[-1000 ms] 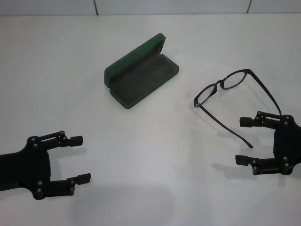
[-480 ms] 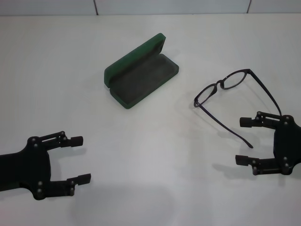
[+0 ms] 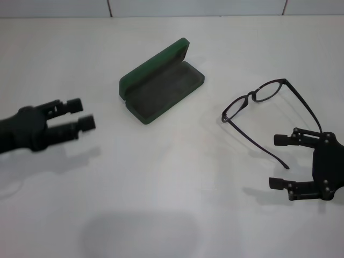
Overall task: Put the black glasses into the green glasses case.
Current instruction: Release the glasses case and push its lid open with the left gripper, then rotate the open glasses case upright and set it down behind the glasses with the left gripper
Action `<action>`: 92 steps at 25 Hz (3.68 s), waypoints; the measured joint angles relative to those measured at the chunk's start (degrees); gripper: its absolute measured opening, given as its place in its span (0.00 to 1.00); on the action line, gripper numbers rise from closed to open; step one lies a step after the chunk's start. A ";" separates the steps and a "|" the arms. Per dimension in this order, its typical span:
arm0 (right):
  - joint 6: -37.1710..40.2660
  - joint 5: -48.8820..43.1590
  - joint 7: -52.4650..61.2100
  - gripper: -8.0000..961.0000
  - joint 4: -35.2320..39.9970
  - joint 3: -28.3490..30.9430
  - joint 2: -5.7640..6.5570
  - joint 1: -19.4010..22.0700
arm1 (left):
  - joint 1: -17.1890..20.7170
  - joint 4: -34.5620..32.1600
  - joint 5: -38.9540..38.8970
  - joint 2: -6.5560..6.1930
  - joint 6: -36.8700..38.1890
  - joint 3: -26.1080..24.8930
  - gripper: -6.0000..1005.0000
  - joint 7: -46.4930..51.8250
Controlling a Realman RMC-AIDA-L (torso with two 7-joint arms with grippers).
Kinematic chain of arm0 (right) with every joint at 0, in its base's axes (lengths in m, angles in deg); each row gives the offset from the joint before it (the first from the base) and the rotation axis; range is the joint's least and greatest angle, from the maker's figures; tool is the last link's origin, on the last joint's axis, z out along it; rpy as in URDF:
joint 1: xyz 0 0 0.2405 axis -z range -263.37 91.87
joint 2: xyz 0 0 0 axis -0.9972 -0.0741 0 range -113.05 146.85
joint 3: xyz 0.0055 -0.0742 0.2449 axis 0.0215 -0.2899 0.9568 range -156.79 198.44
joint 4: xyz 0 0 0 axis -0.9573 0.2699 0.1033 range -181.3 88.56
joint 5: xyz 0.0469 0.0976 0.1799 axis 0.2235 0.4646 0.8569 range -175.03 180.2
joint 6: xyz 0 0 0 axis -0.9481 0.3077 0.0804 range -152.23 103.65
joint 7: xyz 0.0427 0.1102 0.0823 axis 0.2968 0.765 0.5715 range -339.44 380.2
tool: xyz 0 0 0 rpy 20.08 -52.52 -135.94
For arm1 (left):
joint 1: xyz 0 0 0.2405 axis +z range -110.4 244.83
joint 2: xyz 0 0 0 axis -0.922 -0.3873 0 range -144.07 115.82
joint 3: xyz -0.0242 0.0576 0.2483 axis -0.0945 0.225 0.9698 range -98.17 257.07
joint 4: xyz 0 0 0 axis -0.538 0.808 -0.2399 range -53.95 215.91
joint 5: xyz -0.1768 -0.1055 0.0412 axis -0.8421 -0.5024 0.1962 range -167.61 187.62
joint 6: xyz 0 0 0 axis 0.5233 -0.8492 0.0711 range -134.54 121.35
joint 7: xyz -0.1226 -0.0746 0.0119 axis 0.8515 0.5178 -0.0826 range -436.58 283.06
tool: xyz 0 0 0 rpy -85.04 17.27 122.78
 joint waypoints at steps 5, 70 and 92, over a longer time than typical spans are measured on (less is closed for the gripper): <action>-0.01 0.00 0.00 0.89 0.00 0.00 0.00 -0.16 | -5.46 -0.30 6.07 -1.07 -5.24 1.15 0.80 13.96; -1.33 -1.41 0.18 0.89 -0.17 -2.16 -1.14 -1.70 | -31.71 -5.66 36.13 1.65 -35.98 28.66 0.23 29.58; -1.33 -1.41 0.50 0.89 -0.17 -2.00 -1.05 -1.52 | -19.05 -21.96 26.93 1.45 -17.55 28.02 0.21 6.26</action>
